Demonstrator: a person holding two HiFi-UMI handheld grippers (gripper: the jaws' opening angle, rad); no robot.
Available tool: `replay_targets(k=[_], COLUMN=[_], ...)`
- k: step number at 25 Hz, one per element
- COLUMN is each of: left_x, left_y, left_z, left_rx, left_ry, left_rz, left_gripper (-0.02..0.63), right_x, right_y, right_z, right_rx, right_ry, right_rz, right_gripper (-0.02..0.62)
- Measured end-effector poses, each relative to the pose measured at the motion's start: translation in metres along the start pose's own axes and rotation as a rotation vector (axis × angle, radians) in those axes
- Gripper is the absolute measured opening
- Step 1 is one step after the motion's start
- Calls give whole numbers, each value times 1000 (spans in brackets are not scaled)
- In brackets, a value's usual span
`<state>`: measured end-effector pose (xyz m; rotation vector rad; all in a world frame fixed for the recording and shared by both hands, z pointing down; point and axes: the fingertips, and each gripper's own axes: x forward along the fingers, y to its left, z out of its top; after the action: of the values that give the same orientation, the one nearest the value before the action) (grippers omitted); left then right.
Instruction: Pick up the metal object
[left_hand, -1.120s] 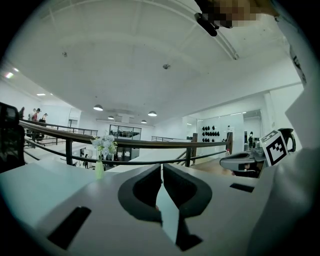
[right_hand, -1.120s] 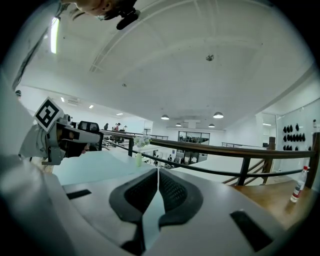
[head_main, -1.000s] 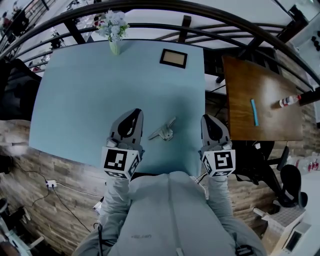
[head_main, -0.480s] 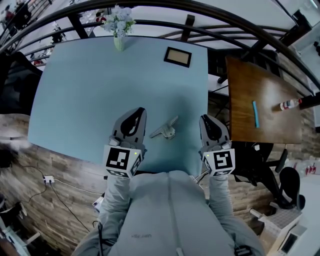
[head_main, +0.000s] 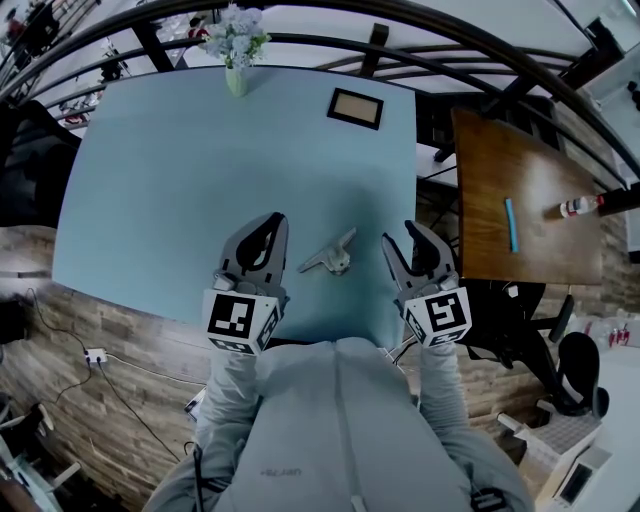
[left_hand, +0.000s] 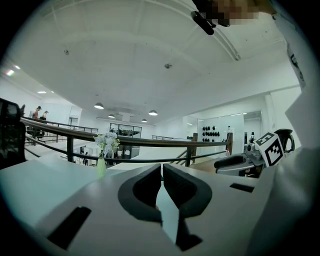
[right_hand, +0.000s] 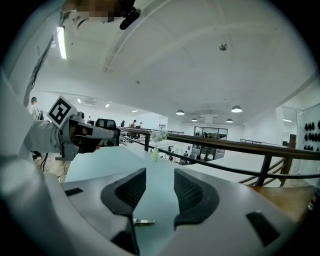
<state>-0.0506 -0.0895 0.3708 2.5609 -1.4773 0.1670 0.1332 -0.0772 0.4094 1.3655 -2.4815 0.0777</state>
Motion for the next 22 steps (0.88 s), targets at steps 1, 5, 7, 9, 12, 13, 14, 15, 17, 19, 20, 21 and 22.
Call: replay_targets(k=[1,5,7,9,12,13,14,15,17,19,20,21,22], left_x=[0,-1,-2,-3,-4,-4,-5,-5,-6,-6,-6,-6,-6], left_y=[0,0,0,-1,-1,-1,-1,0,0,0,-1,-1,-1], left_z=[-1,-4,-6,-9,-14,-16,-17,-19,-23,-27,-30,-32,-35], left_rx=[0,-3,-7,-11,-13,-14,-15,-17,-20,-22,-23,-23,-25], left_ry=[2,10,16,22,33,37,40,44,51,60,66,70,74], left_rz=[-1,-9,-14,-17,-20,-21,-22,-22,-23,-24,-25,-25,-25], left_gripper=[37,37,37,37,37,37,37,37,37,37,37,37,37], right_x=[1,8,12,16,21,23,24,26,30,32,34,35,36], right_y=[2,11,17,23,30,33,36,39,45,52,56,61,65], right_z=[-1,-5,-9,-16,-30,-34,-38,-42,-51,-62,-67,-73,-78], right_rx=[-1,-12,-24,-30,-18,-14,-12,-8,2,14,19,24,29], right_ry=[5,23,38,63,104,115,125,135,156,181,195,208,221], right_rz=[8,55,81,104,133,141,148,155,169,184,193,200,207], right_gripper=[166,194,206,215,238,243,248,252,261,270,273,278,281])
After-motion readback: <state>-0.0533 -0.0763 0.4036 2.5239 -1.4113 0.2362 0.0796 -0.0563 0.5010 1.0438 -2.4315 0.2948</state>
